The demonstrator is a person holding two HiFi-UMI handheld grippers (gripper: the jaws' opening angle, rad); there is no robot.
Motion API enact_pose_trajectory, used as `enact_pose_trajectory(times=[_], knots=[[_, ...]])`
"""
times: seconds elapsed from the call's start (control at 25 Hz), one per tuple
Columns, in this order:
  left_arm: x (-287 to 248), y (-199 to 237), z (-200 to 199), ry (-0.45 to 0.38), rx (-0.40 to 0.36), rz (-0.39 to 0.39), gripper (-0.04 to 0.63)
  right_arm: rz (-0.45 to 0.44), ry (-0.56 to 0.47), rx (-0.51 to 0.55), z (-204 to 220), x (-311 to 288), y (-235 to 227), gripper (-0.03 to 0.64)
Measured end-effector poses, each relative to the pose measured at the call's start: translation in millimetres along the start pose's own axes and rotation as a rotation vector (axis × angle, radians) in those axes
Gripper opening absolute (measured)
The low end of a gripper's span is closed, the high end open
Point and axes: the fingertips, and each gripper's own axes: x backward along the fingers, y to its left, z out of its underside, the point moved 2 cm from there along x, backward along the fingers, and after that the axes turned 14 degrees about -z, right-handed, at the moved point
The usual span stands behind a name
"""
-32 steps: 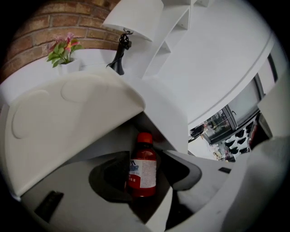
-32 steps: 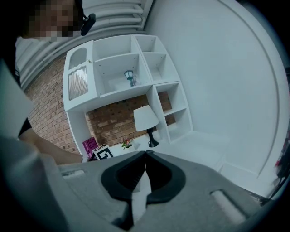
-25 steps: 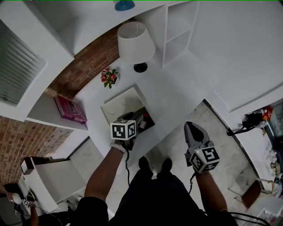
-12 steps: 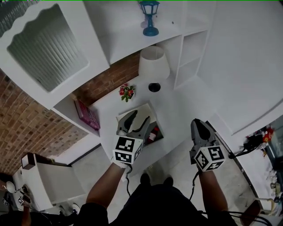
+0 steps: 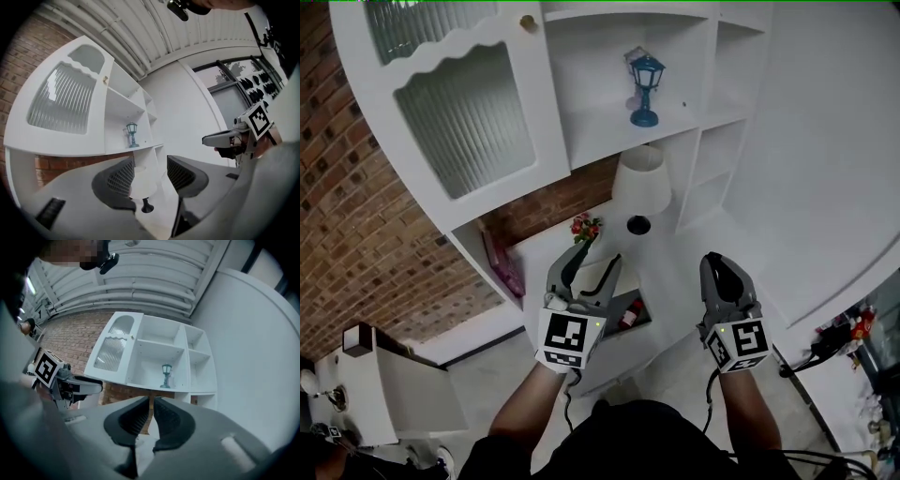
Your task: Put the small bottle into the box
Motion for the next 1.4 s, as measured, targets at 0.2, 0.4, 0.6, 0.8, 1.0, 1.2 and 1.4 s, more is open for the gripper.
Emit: enact_pose_trajectory(times=[0.2,0.4,0.6,0.8,1.0,1.2,1.4], knots=[[10,8,-7,-0.018,0.005,-0.023,0.216,-0.004,-0.035,0.034,-14,-1,7,0.02],[14,7,-4,-0.011,0.004,-0.031,0.216,-0.006,-0.038,0.011,-10,3,8,0.02],[17,2,2,0.014,0.021,-0.034,0.216,-0.005,-0.034,0.003,-7,7,6,0.02],[18,1,5,0.019,0.016,-0.041,0.216,-0.007,-0.031,-0.021,-3,10,4,0.02],[18,-3,7,0.03,0.02,-0.037,0.216,-0.01,-0.036,-0.017,-5,12,5,0.02],[19,-5,8,0.035,0.012,-0.033,0.216,-0.006,-0.036,-0.017,-5,14,4,0.02],[18,-7,8,0.044,0.023,-0.027,0.216,-0.007,-0.043,-0.018,-6,15,3,0.02]])
